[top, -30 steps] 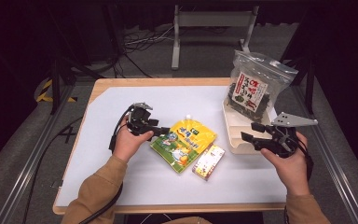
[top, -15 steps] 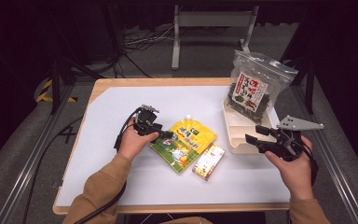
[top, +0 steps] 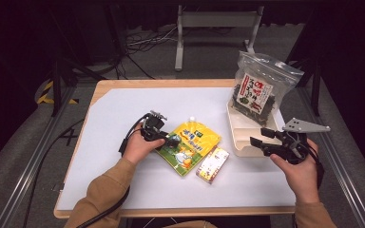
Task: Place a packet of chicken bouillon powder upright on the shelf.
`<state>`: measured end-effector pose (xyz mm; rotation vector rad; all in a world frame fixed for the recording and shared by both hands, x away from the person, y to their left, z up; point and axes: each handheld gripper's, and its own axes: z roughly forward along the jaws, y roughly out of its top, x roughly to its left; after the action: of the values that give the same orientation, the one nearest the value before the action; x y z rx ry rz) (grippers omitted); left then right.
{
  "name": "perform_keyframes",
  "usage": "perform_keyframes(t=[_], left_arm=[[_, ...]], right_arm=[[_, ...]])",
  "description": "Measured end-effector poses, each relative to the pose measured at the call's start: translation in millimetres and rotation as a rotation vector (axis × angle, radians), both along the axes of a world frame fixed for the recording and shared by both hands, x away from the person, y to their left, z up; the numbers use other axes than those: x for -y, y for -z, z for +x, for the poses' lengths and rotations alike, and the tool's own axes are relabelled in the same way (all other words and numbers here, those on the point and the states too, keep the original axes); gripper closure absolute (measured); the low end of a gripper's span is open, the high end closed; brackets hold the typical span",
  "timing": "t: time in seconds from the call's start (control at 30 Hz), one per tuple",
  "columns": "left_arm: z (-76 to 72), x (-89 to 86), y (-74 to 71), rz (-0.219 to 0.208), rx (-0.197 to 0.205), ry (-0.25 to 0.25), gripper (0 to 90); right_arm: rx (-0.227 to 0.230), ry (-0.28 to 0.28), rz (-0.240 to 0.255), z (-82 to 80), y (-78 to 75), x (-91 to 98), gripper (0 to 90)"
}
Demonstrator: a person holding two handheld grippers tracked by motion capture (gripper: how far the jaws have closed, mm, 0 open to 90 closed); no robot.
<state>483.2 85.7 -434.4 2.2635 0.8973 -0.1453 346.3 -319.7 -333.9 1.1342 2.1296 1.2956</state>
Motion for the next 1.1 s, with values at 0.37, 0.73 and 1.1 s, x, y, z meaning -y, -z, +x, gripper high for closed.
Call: perform_keyframes(t=[0.37, 0.73, 1.1], left_arm=[[-8.7, 6.3, -0.3, 0.015, 0.013, -0.007, 55.4], [-19.1, 12.2, -4.2, 0.072, 0.108, -0.028, 75.6], [-17.1, 5.5, -7.5, 0.017, 0.075, -0.038, 84.1]], right_arm=[[-0.01, 0.005, 0.006, 3.5, 3.3, -0.3, 40.6], [-0.016, -0.009, 0.009, 4.2, 4.2, -4.7, 40.5], [-0.02, -0.009, 0.007, 4.9, 6.3, -2.0, 40.5]])
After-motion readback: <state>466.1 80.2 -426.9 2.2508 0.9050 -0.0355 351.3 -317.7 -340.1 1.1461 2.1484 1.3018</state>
